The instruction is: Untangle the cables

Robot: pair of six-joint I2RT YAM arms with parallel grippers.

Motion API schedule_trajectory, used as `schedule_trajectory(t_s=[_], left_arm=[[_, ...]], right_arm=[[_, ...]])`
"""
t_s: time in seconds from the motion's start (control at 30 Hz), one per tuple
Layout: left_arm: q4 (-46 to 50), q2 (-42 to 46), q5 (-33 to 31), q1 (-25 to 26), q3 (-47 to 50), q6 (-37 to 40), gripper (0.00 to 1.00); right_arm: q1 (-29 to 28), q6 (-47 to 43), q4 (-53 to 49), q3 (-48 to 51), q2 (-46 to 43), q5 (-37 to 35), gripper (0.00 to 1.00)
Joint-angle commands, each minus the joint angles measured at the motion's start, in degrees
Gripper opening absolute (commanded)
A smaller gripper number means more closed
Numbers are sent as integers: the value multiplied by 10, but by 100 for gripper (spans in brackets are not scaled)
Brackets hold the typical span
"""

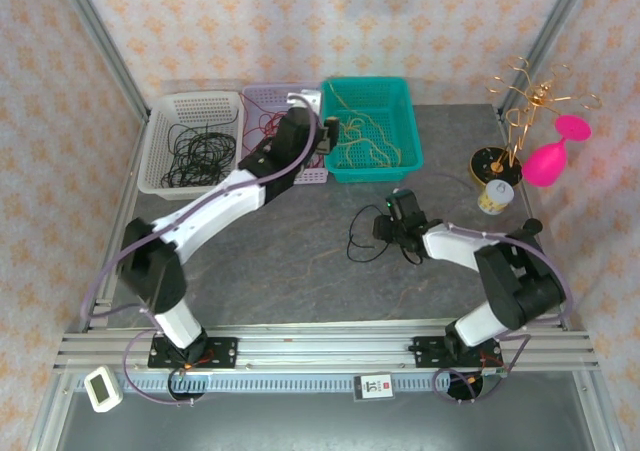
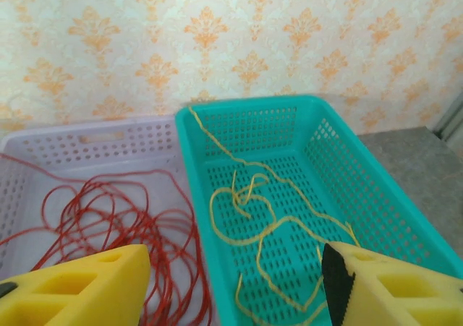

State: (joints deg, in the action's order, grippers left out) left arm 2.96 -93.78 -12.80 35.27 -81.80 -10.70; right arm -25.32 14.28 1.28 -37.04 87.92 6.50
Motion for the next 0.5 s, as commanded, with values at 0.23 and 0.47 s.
schedule_trajectory(t_s=[0.23,0.47], left_arm=[[-14,221,37,4,286,-43,62],[-31,304,290,4,356,-16,68]], right_arm=[[0,-48,4,-55,-20,-25,2],[-51,-128,-69,-103,-171,55,0]])
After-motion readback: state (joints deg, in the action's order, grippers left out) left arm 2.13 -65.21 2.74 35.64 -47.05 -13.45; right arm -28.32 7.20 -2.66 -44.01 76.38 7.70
